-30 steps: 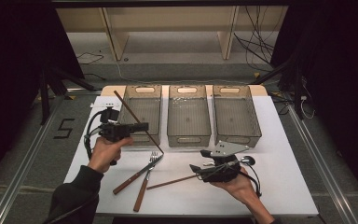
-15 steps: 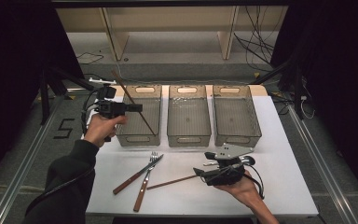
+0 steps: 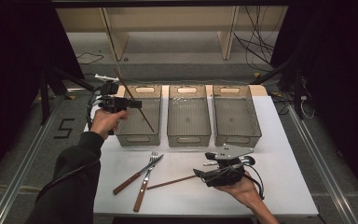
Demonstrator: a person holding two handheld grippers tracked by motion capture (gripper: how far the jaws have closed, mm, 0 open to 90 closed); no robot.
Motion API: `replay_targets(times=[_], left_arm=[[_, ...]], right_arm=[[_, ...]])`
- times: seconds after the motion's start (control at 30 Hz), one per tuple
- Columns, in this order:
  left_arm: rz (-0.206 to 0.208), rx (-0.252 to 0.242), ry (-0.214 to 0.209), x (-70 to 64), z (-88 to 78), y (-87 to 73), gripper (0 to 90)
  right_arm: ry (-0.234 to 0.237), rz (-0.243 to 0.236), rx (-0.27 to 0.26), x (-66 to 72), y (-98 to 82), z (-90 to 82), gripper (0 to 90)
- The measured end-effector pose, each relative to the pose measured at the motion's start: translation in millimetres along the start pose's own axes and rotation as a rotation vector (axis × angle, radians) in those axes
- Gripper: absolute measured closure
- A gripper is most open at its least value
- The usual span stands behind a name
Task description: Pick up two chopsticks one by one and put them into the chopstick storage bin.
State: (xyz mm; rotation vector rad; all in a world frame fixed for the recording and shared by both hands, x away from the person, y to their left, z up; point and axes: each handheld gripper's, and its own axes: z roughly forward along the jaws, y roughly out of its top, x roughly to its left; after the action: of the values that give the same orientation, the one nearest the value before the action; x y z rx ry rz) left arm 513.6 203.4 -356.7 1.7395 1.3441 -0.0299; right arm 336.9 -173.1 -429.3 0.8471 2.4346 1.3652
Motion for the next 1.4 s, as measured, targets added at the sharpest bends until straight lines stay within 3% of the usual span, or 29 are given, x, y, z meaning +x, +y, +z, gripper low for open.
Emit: replay_targets(times=[0.27, 0.77, 0.83, 0.97, 1.13, 1.27, 1.4], left_arm=[[-0.014, 0.054, 0.024, 4.1, 18.9, -0.7, 83.5], [-0.048, 0.112, 0.075, 10.7, 38.5, -9.1, 80.4], [-0.056, 0.114, 0.093, 10.9, 40.4, -9.2, 73.9], [-0.068, 0.110, 0.128, 12.0, 42.3, -8.2, 52.6], [-0.028, 0.102, 0.164, 7.6, 41.1, -6.2, 28.5], [-0.004, 0.079, 0.166, 1.3, 36.0, -6.9, 21.8], [0.079, 0.060, 0.140, -13.2, 22.9, -12.6, 19.8]], right_arm=[[0.008, -0.003, 0.003, 1.0, -0.1, 1.1, 25.6], [0.011, -0.007, 0.009, 1.9, -0.6, 1.7, 25.8], [0.012, -0.006, 0.010, 2.1, -0.6, 1.9, 25.8], [0.013, -0.004, 0.011, 1.8, -0.7, 1.8, 25.8], [0.015, -0.006, 0.012, 1.2, -1.1, 2.2, 25.9], [0.013, -0.009, 0.013, 1.0, -1.1, 1.3, 25.8], [0.008, -0.004, 0.005, -0.4, -1.7, -0.8, 25.8]])
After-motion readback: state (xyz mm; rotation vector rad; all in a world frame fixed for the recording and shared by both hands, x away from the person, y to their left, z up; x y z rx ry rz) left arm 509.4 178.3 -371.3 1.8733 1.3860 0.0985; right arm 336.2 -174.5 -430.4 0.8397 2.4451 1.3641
